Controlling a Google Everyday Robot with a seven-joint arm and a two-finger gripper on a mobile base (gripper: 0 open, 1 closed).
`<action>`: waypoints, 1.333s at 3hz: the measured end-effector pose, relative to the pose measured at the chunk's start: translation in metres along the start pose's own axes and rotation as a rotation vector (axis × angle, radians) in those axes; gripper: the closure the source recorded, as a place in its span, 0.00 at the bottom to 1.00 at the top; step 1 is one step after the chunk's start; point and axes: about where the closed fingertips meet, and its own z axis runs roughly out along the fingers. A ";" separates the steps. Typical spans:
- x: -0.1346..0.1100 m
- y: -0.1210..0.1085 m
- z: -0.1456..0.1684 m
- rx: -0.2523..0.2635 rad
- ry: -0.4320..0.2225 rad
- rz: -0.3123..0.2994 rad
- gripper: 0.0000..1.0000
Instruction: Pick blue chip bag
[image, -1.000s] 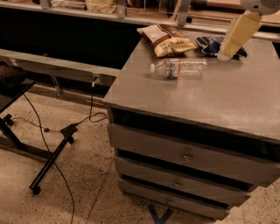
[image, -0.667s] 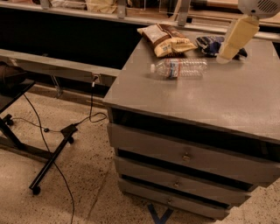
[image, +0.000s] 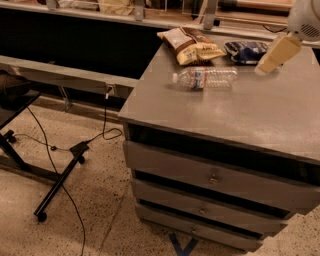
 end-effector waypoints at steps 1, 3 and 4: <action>0.002 -0.048 0.039 0.079 -0.051 0.114 0.00; 0.000 -0.058 0.043 0.078 -0.072 0.140 0.00; -0.001 -0.070 0.052 0.084 -0.110 0.224 0.00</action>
Offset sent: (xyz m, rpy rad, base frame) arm 0.0546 -0.0228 -0.0006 0.0829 -0.0816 -0.0802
